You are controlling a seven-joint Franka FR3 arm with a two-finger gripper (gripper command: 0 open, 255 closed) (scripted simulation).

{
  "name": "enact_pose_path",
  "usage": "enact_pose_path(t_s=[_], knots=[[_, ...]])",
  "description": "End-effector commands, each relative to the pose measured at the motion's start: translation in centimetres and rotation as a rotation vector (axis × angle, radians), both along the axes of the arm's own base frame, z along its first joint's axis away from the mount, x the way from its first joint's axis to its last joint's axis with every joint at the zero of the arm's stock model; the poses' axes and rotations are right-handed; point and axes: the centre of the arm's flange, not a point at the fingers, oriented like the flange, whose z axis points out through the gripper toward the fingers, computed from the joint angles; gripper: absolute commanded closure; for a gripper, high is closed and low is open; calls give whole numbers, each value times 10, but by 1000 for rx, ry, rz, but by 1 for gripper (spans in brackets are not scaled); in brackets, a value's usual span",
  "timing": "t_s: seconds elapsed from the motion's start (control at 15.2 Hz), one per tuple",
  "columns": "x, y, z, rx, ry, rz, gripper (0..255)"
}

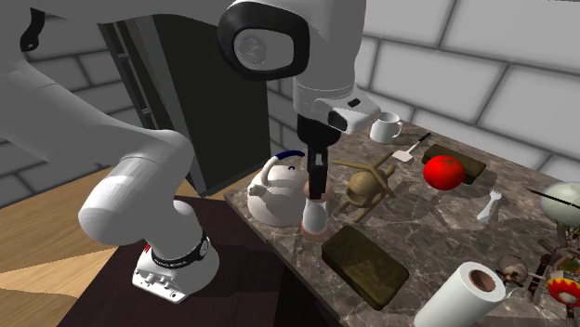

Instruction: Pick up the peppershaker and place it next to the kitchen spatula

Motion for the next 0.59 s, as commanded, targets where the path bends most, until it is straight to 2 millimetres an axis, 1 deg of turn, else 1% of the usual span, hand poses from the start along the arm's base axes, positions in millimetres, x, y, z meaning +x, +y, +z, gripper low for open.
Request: enact_pose_path(t_s=[0.0,0.13,0.53], knots=[[-2,15,-18,34,14,-20,0],[-2,29,-35,65,27,-37,0],[-3,33,-67,65,27,-37,0]])
